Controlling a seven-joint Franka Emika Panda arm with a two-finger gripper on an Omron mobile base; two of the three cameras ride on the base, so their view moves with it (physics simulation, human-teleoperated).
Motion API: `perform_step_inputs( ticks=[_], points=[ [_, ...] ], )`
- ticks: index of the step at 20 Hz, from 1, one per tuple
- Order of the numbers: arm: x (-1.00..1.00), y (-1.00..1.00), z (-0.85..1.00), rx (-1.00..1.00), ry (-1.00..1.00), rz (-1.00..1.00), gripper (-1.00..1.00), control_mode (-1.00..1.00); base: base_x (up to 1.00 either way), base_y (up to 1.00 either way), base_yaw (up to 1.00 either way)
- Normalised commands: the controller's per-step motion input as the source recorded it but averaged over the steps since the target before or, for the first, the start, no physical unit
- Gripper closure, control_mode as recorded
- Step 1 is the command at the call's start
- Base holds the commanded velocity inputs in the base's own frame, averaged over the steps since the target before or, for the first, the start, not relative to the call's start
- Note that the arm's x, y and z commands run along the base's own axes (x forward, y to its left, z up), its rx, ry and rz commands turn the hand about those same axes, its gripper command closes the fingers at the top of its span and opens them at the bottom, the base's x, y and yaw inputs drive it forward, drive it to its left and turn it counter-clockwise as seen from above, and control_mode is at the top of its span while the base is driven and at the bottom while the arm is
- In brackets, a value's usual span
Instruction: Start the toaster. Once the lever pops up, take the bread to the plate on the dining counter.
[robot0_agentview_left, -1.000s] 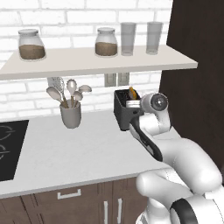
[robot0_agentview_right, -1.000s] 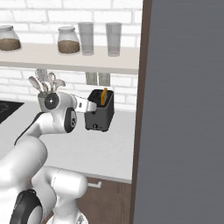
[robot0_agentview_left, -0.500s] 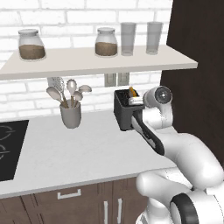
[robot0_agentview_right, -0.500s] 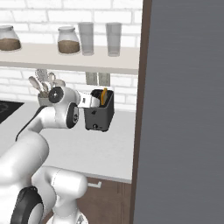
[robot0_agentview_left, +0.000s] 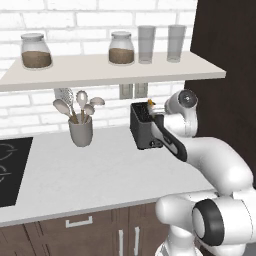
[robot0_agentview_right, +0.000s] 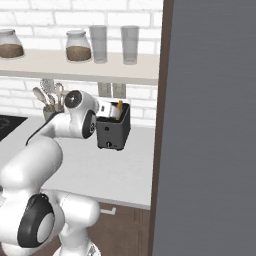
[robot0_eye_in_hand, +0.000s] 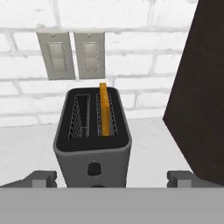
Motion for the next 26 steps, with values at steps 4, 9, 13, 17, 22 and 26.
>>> perform_step_inputs(
  ticks=[4,9,13,17,22,26],
  points=[
    [0.32,-0.03,-0.01,0.04,-0.01,0.00,-1.00,-1.00,0.00,0.00,0.00],
    [0.27,0.00,-0.17,0.07,0.00,0.00,-1.00,-1.00,0.00,0.00,0.00],
    [0.29,0.00,-0.08,0.01,0.00,0.00,-1.00,-1.00,0.00,0.00,0.00],
    [0.34,0.00,-0.14,0.00,0.01,0.01,-1.00,-1.00,0.00,0.00,0.00],
    [0.29,0.00,-0.18,-0.03,0.00,0.00,-1.00,-1.00,0.00,0.00,0.00],
    [0.27,0.00,-0.05,0.00,0.00,0.00,-1.00,-1.00,0.00,0.00,0.00]
  ],
)
